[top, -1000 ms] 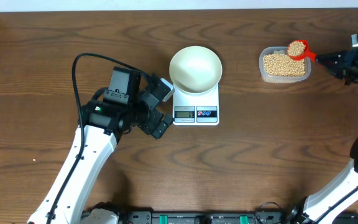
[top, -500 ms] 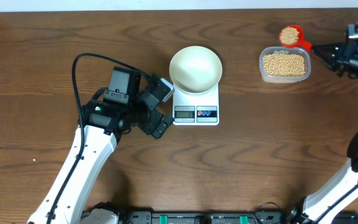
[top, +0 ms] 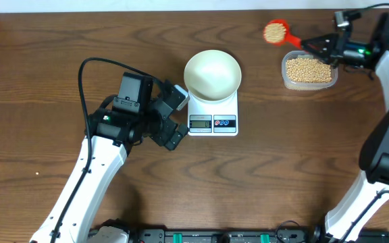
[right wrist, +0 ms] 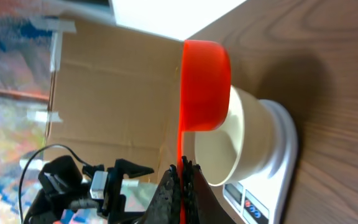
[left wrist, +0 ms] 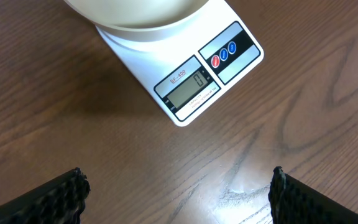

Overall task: Scoop item into bowl and weigh 50g on scale
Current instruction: 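Carry the filled red scoop over the white bowl on the scale, then tip the red scoop to pour beans into the white bowl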

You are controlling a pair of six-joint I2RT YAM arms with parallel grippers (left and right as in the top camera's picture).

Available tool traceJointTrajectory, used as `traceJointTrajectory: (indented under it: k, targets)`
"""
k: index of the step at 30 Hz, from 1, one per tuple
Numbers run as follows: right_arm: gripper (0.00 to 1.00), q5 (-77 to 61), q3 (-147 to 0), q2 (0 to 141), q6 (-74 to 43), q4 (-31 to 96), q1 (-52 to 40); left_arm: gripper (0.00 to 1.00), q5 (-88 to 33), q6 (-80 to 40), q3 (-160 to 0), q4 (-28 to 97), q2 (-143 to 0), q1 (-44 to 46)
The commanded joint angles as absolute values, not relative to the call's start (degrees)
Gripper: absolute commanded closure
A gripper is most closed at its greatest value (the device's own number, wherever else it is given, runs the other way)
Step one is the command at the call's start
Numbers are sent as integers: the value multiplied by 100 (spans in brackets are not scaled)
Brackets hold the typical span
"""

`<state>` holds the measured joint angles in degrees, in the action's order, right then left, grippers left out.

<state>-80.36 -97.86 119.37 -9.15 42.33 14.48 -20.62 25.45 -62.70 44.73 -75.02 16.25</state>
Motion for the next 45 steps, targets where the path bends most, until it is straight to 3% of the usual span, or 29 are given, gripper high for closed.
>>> traceJointTrajectory:
  k: [1, 23, 45]
  targets:
    - [99, -8307, -9771, 12003, -1092, 4215, 1166, 5, -2005, 2495, -6322, 4475, -7524, 1636]
    - [99, -6386, -9771, 11992, -556, 4674, -355, 5, -2005, 2495, -6322, 4475, -7524, 1636]
    - [99, -2731, -10737, 11898, 399, 5618, -1691, 5, -2005, 2495, -6324, 4475, -7524, 1636]
